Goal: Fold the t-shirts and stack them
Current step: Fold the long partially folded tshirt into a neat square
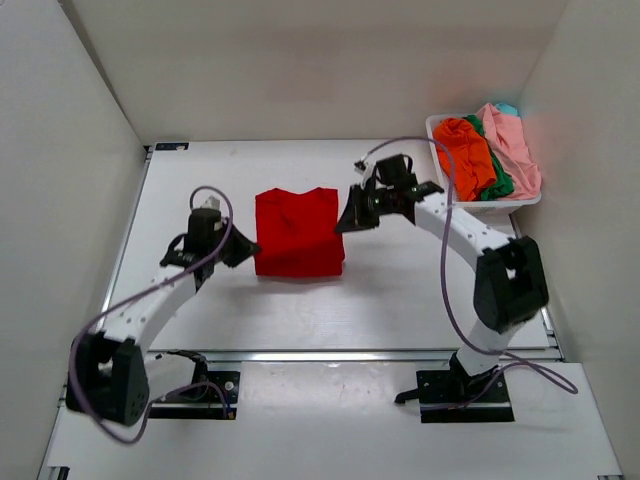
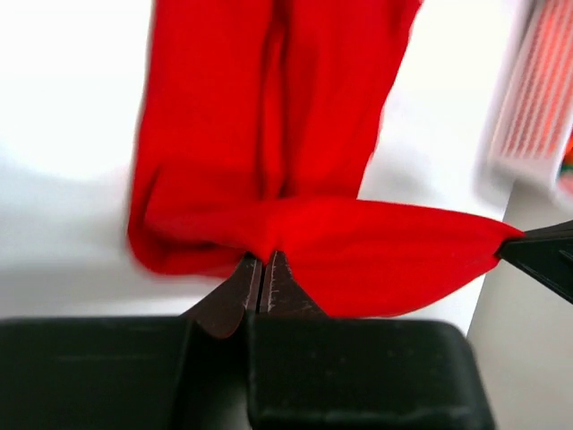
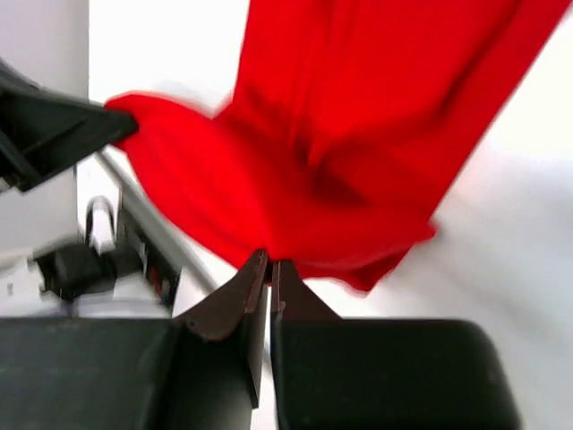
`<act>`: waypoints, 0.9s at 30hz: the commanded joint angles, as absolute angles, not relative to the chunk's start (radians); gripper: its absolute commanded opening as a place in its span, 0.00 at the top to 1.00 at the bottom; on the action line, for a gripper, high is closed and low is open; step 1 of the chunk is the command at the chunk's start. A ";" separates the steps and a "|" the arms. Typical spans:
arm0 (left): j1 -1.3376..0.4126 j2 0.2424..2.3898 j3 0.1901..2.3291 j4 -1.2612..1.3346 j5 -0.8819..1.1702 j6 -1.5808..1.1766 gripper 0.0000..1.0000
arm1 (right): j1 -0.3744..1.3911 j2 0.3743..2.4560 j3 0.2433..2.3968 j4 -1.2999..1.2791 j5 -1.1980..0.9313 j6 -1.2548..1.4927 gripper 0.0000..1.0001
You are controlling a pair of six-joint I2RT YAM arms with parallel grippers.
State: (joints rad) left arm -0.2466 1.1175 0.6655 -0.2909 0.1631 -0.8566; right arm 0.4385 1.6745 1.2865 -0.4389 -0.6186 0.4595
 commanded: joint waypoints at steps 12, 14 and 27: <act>-0.061 1.901 1.329 0.058 0.209 -0.860 0.40 | 0.212 2.648 2.683 -0.834 -0.557 0.365 0.60; -0.055 1.872 1.260 0.098 0.193 -0.858 0.36 | 0.218 2.611 2.593 -0.815 -0.532 0.328 0.55; -0.147 1.871 1.121 0.018 0.026 -0.727 0.23 | 0.273 2.200 1.896 -0.552 -0.424 0.250 0.54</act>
State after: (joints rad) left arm -0.1326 1.8622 1.0821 0.0387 0.0658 -0.7670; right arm 0.2745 2.2974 1.9278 -0.5896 -0.4709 0.2874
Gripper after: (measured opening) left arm 0.770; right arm 0.463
